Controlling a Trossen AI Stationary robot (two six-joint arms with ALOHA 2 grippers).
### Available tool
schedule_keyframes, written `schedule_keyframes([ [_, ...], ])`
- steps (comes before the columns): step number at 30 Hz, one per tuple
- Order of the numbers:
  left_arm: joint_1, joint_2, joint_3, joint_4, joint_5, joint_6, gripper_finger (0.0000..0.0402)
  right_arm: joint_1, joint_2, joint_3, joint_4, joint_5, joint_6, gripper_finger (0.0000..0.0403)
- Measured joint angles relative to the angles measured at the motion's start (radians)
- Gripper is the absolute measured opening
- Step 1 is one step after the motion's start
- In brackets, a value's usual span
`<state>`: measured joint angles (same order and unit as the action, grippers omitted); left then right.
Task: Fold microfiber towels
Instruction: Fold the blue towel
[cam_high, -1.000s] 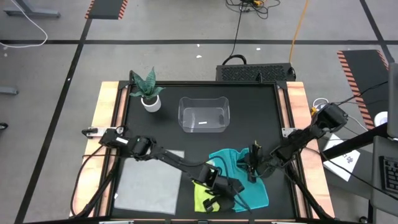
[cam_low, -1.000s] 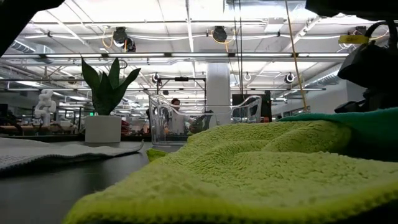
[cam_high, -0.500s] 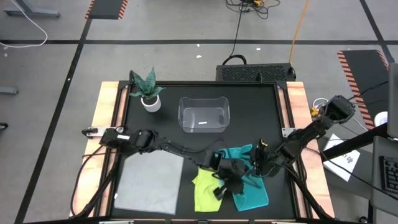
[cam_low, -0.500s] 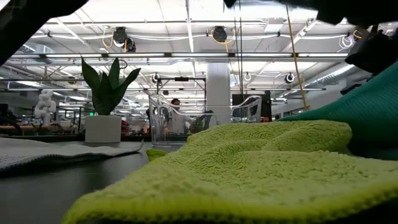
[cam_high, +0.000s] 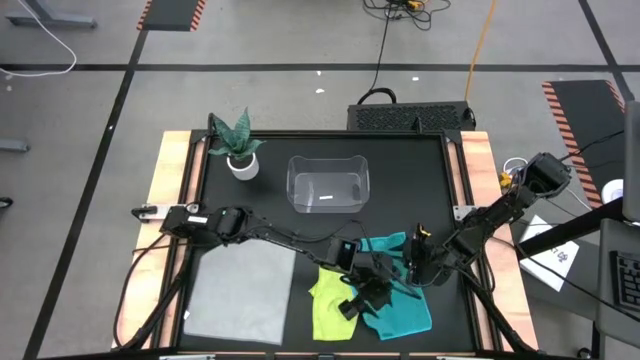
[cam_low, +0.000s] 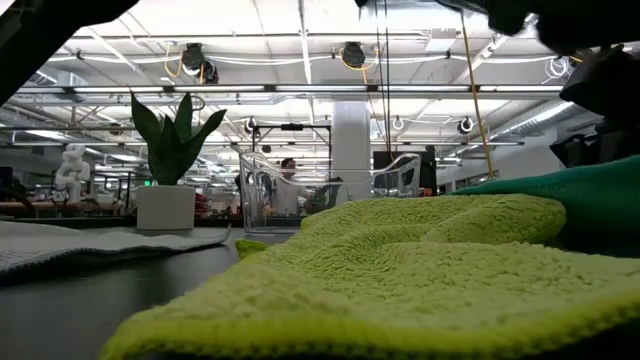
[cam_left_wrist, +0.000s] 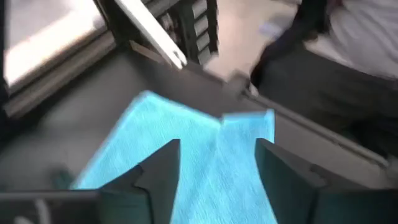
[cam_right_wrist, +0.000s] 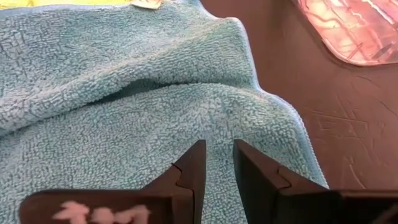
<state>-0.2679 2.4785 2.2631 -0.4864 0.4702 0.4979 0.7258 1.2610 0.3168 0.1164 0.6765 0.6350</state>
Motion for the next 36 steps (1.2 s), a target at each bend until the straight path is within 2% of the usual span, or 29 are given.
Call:
schedule_keyframes([
  [3, -0.011, -0.060, 0.000, -0.131, -0.029, 0.036, 0.0249, 0.012, -0.003, 0.000, 0.020, 0.000, -0.046, 0.0073],
  [8, -0.063, -0.164, 0.003, -0.349, -0.224, -0.020, 0.0265, 0.027, -0.012, 0.022, 0.056, -0.010, -0.141, 0.0073],
  [15, -0.118, -0.191, -0.008, -0.584, -0.491, -0.241, 0.0234, 0.032, 0.033, 0.157, 0.052, -0.160, -0.241, 0.0073],
  [17, -0.127, -0.191, -0.045, -0.599, -0.578, -0.285, 0.0220, 0.044, 0.073, 0.216, 0.029, -0.185, -0.259, 0.0073],
  [20, -0.135, -0.200, -0.114, -0.590, -0.651, -0.337, 0.0198, 0.069, 0.144, 0.310, -0.050, -0.205, -0.256, 0.0073],
  [23, -0.134, -0.245, -0.209, -0.507, -0.687, -0.362, 0.0178, 0.112, 0.216, 0.400, -0.139, -0.207, -0.210, 0.0073],
  [27, -0.122, -0.385, -0.422, -0.326, -0.712, -0.377, 0.0157, 0.170, 0.290, 0.505, -0.265, -0.209, -0.132, 0.0073],
  [32, -0.105, -0.652, -0.763, -0.030, -0.780, -0.422, 0.0144, 0.223, 0.333, 0.594, -0.263, -0.209, -0.128, 0.0073],
  [36, -0.089, -0.812, -1.010, 0.204, -0.773, -0.421, 0.0143, 0.228, 0.355, 0.641, -0.212, -0.208, -0.191, 0.0088],
])
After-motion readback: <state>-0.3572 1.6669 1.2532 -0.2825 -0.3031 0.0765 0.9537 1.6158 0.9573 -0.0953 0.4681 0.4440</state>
